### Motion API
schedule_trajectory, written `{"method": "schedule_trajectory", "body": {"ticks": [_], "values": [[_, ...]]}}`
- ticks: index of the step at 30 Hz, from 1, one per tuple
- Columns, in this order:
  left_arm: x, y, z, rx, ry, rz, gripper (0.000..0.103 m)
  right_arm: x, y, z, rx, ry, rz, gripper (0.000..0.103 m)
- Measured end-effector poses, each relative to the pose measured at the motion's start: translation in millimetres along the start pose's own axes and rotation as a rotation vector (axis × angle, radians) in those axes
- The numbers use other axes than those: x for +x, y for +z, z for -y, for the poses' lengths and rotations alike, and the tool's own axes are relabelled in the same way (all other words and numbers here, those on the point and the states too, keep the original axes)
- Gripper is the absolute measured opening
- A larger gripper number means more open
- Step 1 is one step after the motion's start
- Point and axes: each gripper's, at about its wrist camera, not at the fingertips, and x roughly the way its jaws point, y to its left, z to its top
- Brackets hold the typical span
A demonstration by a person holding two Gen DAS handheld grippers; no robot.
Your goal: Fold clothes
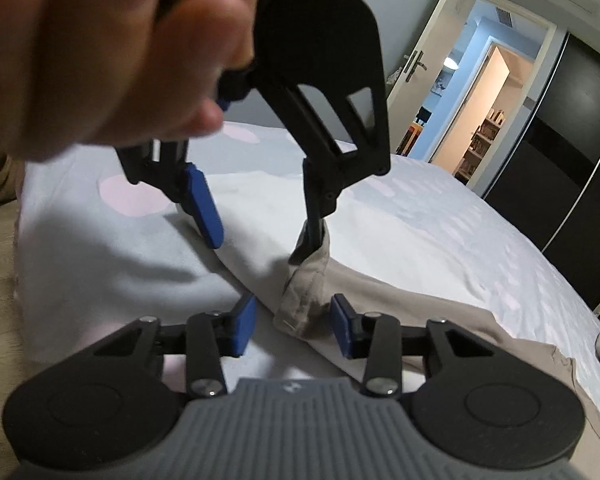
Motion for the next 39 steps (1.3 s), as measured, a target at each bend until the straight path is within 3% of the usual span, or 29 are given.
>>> {"method": "schedule_trajectory", "body": {"ticks": [2,5,15,24,28,32,34,39], "values": [[-1,0,-2,-0.009,-0.008,-0.003,0.056,4,-1,-1,-0.008,-0.008,-0.006,0.02],[-1,2,-2,-0.016,-0.023,0.0,0.056,9,-4,5,0.019,0.002,-0.034,0.004],[-8,5,0,-0.044,-0.091,0.014,0.06,1,-6,24,0.076,0.025,-0.004,0.003],[-10,6,12,-0.022,-0.12,0.035,0.057,0,-1,23,0.093,0.037,-0.009,0.003],[4,2,26,0.026,-0.098,-0.002,0.045,-5,0,24,0.091,0.034,-0.001,0.004],[14,-2,34,0.054,-0.095,-0.015,0.006,-10,-4,29,0.098,0.042,-0.002,0.004],[14,-3,34,0.046,-0.104,-0.012,0.001,-12,-4,31,0.104,0.047,-0.004,0.004],[-3,-3,38,0.046,-0.121,0.019,0.001,-20,-1,41,0.134,0.069,0.014,0.004]]}}
